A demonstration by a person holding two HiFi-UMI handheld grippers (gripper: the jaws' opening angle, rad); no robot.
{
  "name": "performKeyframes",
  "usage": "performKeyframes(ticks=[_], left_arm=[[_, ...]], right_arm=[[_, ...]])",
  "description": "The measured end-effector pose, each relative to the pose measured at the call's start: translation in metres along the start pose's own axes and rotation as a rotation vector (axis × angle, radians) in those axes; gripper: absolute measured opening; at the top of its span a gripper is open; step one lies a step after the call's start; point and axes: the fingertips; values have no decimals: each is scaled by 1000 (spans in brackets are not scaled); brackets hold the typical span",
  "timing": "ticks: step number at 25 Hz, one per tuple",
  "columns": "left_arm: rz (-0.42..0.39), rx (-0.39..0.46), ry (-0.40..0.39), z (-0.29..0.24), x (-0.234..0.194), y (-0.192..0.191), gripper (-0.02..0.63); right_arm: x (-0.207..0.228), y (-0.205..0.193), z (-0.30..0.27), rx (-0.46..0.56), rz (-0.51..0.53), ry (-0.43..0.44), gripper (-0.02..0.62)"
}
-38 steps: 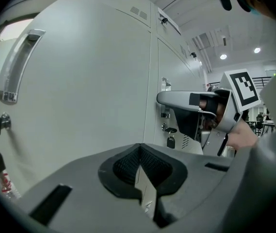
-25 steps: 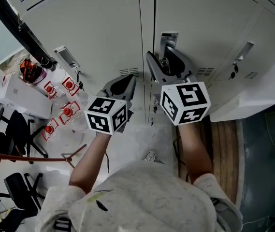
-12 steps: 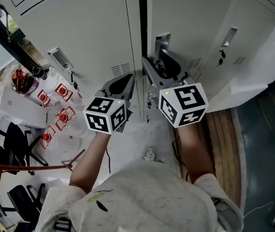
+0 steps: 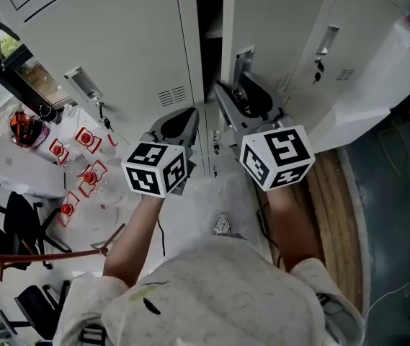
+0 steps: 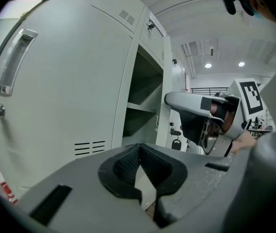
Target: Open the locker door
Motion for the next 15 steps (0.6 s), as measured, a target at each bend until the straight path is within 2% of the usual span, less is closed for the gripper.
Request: performKeyframes(ticks=[15], left_arm=[[0, 6, -115, -6, 43, -2, 6]], right_arm=[[10, 4, 47, -13, 36, -112, 159]])
Point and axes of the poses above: the fingertips, and each gripper's own axes: z backward along the fingers, x to its right, y out of its top, and after that the axes turned 1 degree about z, right-handed
